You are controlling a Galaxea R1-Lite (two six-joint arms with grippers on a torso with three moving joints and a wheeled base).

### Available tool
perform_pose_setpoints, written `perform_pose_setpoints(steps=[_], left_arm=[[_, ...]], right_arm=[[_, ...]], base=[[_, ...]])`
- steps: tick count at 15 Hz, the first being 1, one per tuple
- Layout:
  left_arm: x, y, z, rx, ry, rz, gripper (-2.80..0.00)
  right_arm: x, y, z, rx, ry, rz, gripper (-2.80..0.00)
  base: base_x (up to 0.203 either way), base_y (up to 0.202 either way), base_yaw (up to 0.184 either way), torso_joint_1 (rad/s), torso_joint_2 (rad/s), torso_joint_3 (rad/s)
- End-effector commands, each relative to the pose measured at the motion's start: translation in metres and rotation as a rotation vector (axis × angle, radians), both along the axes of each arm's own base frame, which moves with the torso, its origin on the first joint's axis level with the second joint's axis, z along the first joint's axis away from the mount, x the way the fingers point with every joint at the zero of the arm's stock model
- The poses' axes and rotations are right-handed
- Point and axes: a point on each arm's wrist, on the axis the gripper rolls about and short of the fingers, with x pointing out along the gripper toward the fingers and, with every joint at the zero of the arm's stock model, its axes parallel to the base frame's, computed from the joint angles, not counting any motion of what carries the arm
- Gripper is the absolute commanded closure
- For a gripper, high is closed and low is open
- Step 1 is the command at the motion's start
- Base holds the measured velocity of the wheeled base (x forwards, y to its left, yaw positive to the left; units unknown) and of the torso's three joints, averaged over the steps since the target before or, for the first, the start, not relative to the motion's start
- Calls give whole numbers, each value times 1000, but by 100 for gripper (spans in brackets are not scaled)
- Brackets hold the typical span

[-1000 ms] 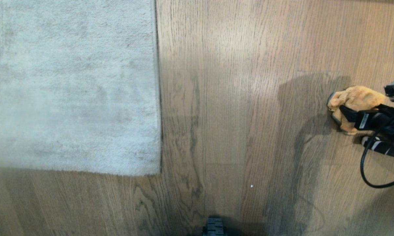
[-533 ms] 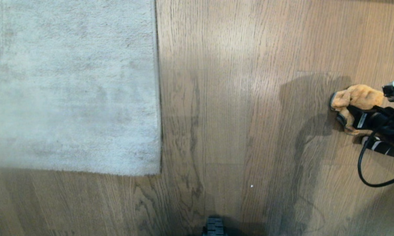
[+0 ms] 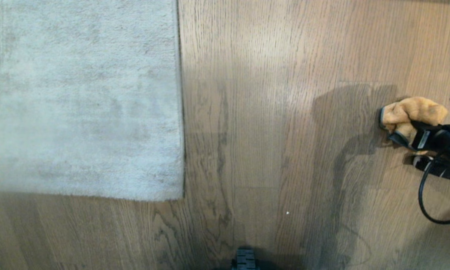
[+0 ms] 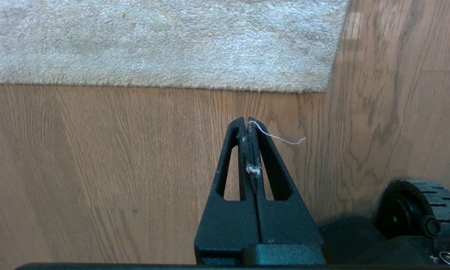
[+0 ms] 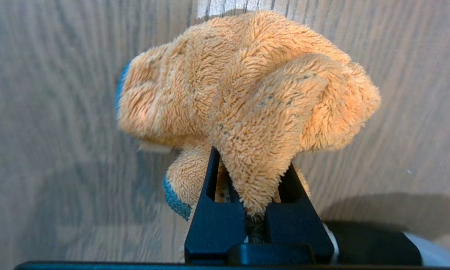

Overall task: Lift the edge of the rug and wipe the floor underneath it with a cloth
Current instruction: Pick up the rag

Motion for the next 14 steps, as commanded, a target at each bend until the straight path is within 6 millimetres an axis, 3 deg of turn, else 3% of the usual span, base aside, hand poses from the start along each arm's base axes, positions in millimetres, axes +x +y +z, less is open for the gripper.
perform_pose_setpoints(steps=[1, 8, 14], left_arm=[[0, 0, 0, 0, 0, 0, 0], [0, 0, 0, 0, 0, 0, 0], [0, 0, 0, 0, 0, 0, 0]], right_arm=[[-27, 7, 12, -11, -44, 2, 0], [-113, 28, 15, 20, -35, 9, 0], [-163, 41, 6, 34, 13, 10, 0]], base=[[0, 0, 0, 0, 0, 0], [0, 0, 0, 0, 0, 0], [0, 0, 0, 0, 0, 0]])
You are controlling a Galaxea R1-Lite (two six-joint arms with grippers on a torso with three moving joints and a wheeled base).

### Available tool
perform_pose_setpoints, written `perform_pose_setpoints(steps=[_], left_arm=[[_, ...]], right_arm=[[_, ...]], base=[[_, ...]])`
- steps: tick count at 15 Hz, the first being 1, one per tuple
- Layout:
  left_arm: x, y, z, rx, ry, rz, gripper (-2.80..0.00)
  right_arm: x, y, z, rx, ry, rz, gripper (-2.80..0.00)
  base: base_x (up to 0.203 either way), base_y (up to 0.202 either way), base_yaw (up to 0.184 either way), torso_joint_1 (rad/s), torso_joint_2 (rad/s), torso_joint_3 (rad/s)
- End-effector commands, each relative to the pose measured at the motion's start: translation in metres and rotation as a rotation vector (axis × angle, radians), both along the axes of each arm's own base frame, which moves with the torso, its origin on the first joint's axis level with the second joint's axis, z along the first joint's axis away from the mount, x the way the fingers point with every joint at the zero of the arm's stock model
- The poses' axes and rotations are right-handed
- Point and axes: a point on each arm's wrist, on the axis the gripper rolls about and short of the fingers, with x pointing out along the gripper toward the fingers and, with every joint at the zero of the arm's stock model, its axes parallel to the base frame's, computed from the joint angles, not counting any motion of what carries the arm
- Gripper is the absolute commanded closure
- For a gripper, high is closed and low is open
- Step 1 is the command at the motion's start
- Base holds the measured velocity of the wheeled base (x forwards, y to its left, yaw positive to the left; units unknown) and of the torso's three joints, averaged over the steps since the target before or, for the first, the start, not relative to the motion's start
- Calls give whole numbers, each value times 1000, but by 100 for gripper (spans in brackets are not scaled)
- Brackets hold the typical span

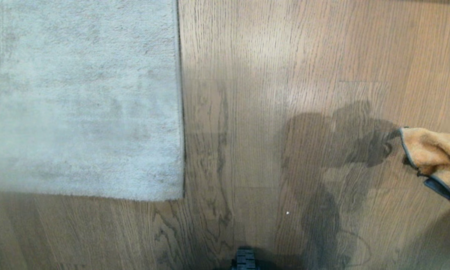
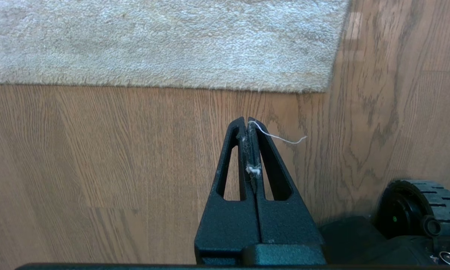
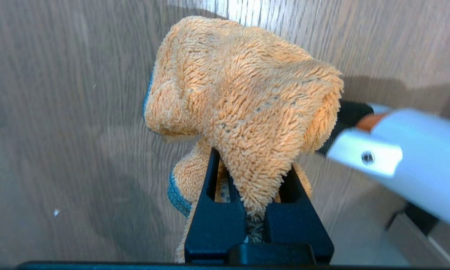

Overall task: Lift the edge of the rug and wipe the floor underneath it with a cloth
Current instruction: Pick up the rag, then lift up the carpet

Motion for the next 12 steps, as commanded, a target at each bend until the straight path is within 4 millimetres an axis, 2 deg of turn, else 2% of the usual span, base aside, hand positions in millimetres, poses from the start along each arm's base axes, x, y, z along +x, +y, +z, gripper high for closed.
perform_pose_setpoints(steps=[1, 7, 12], left_arm=[[0, 0, 0, 0, 0, 1, 0], [0, 0, 0, 0, 0, 1, 0], [0, 0, 0, 0, 0, 1, 0]], right_arm=[[-24, 6, 2, -17, -62, 2, 0], [-66, 16, -39, -13, -16, -1, 0], [-88, 19, -64, -14, 24, -94, 0]], base=[[0, 0, 0, 0, 0, 0], [0, 0, 0, 0, 0, 0], [0, 0, 0, 0, 0, 0]])
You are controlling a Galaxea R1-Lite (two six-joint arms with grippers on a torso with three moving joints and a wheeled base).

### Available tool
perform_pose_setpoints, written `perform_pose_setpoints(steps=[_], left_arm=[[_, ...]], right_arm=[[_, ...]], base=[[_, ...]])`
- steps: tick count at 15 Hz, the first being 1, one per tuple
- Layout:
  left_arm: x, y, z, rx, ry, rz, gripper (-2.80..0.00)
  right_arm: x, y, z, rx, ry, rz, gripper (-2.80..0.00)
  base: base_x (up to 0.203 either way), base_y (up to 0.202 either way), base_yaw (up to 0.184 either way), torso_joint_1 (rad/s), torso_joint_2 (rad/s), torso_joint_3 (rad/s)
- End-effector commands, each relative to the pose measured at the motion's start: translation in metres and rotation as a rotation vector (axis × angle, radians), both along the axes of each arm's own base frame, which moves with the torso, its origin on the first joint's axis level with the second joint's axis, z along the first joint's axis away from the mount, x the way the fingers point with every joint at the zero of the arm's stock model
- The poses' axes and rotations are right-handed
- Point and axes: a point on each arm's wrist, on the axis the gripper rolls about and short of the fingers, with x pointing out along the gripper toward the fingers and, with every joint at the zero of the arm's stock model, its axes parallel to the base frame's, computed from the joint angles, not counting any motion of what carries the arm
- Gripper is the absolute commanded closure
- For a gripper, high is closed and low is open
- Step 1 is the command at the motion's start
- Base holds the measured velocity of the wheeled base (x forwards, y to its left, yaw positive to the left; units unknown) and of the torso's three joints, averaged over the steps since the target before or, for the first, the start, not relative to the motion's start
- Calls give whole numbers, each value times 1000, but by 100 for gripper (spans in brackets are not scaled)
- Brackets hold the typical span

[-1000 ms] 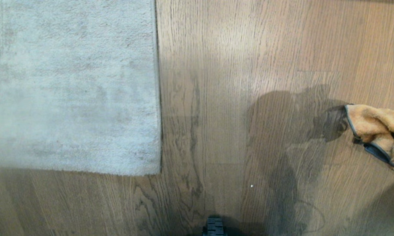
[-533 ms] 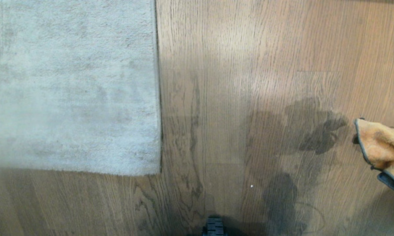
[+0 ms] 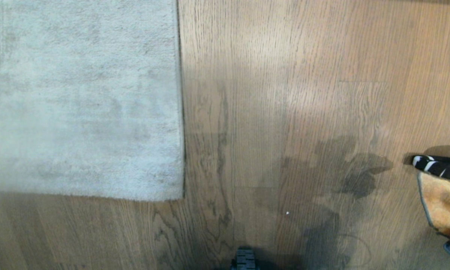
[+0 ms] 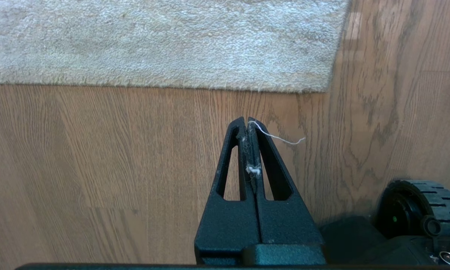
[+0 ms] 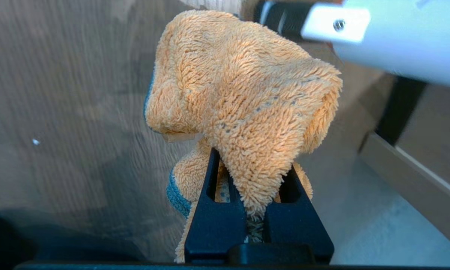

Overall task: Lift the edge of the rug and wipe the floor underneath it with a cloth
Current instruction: Lift up the carpet

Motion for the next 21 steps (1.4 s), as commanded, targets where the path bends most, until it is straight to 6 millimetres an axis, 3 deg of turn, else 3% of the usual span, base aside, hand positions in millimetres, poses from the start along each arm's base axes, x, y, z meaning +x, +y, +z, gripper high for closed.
perform_pose_setpoints(steps=[1, 12, 21], left_arm=[[0, 0, 0, -1, 0, 1, 0], [0, 0, 0, -1, 0, 1, 0], [0, 0, 0, -1, 0, 0, 0]], right_arm=[[-11, 2, -6, -7, -36, 3, 0], [-43, 7, -34, -8, 4, 98, 0], [-63, 9, -50, -12, -67, 232, 0]], base=[[0, 0, 0, 0, 0, 0], [0, 0, 0, 0, 0, 0], [0, 0, 0, 0, 0, 0]])
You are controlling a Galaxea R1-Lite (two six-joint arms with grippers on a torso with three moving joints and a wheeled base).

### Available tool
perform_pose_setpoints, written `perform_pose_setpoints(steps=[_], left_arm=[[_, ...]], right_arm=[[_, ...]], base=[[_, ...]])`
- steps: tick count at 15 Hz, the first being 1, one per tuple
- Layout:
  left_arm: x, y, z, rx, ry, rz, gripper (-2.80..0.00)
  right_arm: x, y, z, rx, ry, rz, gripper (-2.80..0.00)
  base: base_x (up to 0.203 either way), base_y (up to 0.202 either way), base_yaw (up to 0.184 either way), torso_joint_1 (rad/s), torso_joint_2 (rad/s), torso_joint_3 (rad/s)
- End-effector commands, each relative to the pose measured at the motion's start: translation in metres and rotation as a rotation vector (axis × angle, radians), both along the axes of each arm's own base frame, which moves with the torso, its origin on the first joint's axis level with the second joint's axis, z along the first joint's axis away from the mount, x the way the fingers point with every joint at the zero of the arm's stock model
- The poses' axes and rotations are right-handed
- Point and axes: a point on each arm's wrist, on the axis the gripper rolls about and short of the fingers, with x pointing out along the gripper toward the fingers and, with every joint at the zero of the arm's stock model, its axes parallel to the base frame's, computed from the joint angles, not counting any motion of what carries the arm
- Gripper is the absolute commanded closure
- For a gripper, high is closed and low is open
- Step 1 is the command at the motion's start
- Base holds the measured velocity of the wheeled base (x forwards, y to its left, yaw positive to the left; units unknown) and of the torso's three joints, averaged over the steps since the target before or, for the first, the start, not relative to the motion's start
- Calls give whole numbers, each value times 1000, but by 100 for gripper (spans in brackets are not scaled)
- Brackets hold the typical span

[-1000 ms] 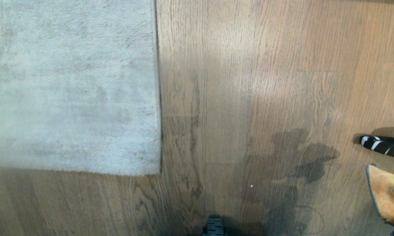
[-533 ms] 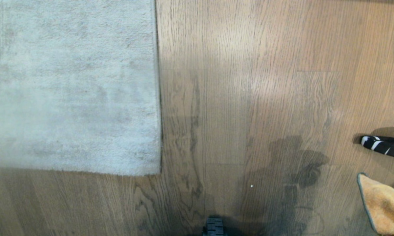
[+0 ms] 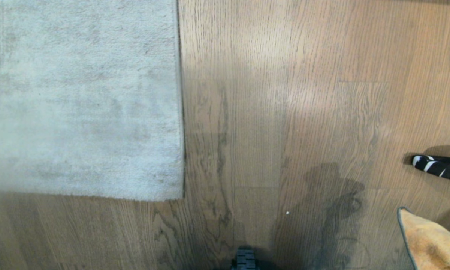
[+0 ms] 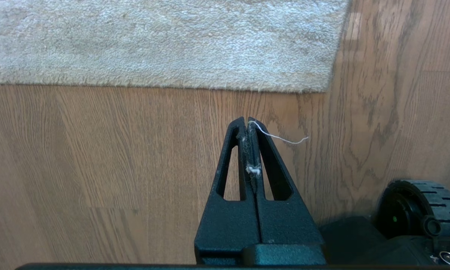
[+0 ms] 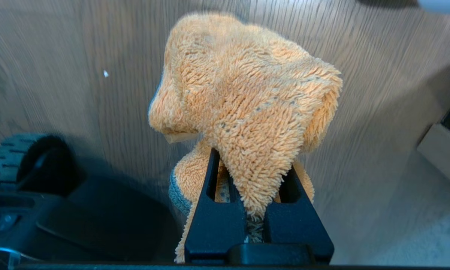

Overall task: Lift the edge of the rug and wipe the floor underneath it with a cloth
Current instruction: Lift up the carpet

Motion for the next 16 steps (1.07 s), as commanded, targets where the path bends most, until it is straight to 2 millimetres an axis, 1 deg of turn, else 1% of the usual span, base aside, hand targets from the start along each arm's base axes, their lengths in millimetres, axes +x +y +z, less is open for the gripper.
perform_pose_setpoints(steps=[1, 7, 12, 16], left_arm=[[0, 0, 0, -1, 0, 0, 0], [0, 0, 0, -1, 0, 1, 0], [0, 0, 0, -1, 0, 0, 0], [0, 0, 0, -1, 0, 0, 0]], right_arm=[[-6, 0, -1, 1, -84, 8, 0], [-6, 0, 0, 0, -108, 19, 0], [-6, 0, 0, 66, -109, 7, 0], [-6, 0, 0, 66, -109, 7, 0]], base=[[0, 0, 0, 0, 0, 0], [0, 0, 0, 0, 0, 0], [0, 0, 0, 0, 0, 0], [0, 0, 0, 0, 0, 0]])
